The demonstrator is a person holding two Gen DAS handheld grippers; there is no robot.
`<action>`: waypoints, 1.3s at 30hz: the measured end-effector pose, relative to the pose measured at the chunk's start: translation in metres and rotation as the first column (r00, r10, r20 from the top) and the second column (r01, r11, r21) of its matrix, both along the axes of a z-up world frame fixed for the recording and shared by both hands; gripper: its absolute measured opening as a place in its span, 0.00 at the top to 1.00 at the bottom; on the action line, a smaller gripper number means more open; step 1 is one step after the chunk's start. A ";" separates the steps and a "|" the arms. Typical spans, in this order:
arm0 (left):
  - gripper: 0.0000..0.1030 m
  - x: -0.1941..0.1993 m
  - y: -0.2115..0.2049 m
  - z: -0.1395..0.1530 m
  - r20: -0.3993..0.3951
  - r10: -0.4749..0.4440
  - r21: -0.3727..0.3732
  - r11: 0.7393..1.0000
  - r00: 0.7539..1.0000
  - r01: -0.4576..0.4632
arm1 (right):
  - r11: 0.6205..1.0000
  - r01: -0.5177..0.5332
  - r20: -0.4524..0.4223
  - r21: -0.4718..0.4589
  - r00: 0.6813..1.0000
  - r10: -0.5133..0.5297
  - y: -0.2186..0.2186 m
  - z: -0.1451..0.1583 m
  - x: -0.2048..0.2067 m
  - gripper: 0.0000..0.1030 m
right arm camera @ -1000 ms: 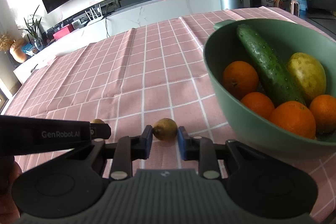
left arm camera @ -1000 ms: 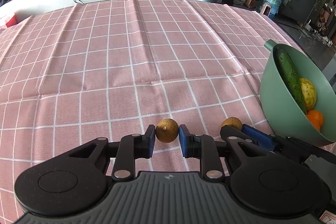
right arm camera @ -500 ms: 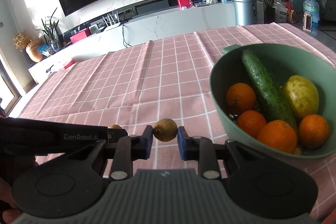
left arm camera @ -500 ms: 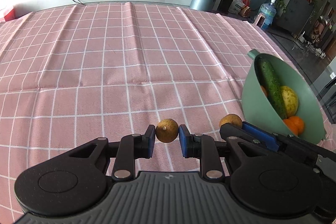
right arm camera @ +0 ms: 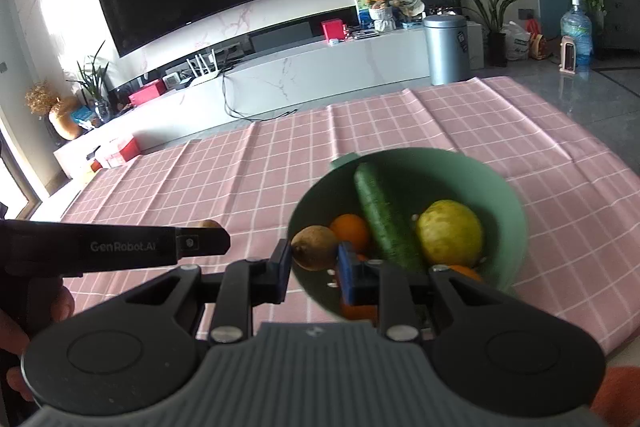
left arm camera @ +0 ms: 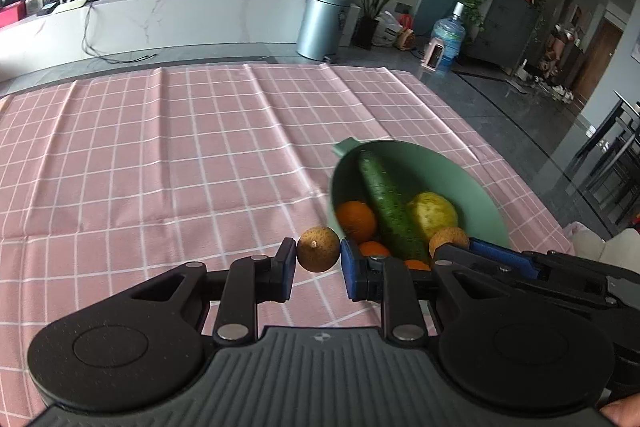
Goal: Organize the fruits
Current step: 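Lower both held kiwis into the colander and open both grippers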
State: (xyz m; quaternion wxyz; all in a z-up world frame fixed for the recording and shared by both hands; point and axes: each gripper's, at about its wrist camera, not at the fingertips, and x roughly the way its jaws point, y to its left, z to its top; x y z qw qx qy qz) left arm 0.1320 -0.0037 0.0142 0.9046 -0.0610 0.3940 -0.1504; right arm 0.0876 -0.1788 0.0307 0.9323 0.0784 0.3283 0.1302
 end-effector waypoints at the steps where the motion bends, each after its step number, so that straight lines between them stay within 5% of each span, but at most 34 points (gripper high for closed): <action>1: 0.74 0.002 -0.009 0.003 0.002 -0.022 0.007 1.000 1.000 0.022 | 1.000 0.004 0.001 -0.014 1.000 -0.004 -0.006 0.003 0.000 0.80; 8: 0.74 0.023 -0.063 0.005 -0.081 -0.159 0.063 0.984 0.984 0.164 | 0.994 -0.039 -0.070 -0.097 0.997 0.032 -0.043 0.014 0.012 0.80; 16: 0.74 0.041 -0.090 -0.012 -0.192 -0.201 0.138 0.963 0.961 0.229 | 0.970 -0.164 -0.191 -0.180 0.973 0.129 -0.051 0.000 0.037 0.80; 26: 0.74 0.053 -0.100 -0.027 -0.255 -0.200 0.181 0.951 0.946 0.250 | 0.960 -0.221 -0.299 -0.174 0.940 0.162 -0.054 -0.024 0.056 0.80; 39: 0.68 0.056 -0.099 -0.033 -0.264 -0.182 0.194 0.952 0.947 0.237 | 0.948 -0.259 -0.321 -0.185 0.928 0.191 -0.045 -0.030 0.061 0.79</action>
